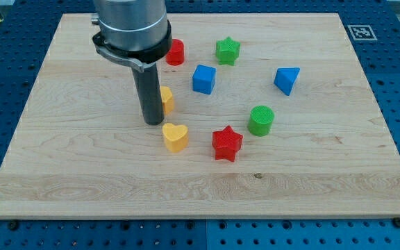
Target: Push the yellow hexagon towards red circle
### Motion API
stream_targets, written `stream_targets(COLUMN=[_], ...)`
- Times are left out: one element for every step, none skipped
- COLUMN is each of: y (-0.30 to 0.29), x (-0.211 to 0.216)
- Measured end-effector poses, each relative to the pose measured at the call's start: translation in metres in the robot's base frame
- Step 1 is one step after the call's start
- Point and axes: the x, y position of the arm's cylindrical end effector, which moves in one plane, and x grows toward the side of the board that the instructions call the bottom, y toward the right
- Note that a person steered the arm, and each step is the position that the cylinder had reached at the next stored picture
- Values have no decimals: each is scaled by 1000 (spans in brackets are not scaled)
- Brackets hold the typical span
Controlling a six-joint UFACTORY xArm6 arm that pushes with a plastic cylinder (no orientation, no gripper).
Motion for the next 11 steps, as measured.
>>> stream_targets(y=[0,7,20,31,31,31,30,23,9,-4,-8], x=[13,19,12,5,-11,-28,-34,-33,-34,-36,-28])
